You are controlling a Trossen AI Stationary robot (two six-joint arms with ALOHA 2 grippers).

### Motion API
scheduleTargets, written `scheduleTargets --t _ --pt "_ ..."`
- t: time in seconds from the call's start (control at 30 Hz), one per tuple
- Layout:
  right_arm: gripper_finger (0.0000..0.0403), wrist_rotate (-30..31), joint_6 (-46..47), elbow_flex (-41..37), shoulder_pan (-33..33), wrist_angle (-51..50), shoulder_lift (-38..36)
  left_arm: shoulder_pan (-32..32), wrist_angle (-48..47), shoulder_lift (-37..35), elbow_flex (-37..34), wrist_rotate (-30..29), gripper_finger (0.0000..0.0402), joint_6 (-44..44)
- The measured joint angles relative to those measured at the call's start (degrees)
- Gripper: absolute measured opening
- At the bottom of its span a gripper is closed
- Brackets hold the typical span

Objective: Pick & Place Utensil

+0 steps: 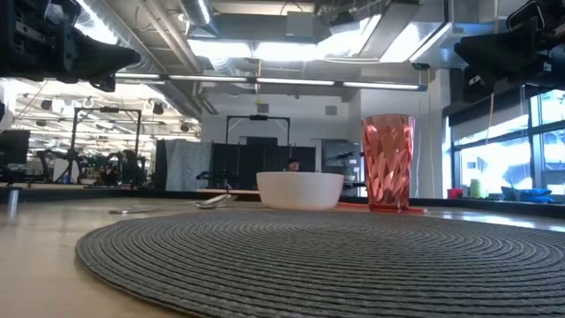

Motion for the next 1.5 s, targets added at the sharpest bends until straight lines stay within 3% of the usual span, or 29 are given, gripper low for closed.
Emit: scheduleTargets --t 0.93,1.2,1.5 --pt "0.0051 0.0 0.0 0.0 0.0 0.0 0.0 0.0 0.0 0.0 0.0 0.0 0.0006 0.3" --pt "0.0051 0.0 0.0 0.0 0.0 0.0 0.0 0.0 2.2 0.0 0.0 -1.4 0.0007 16.5" --pt "0.0051 0.0 0.0 0.0 0.0 0.0 0.0 0.0 2.9 0.0 0.0 5.0 0.0008 22.5"
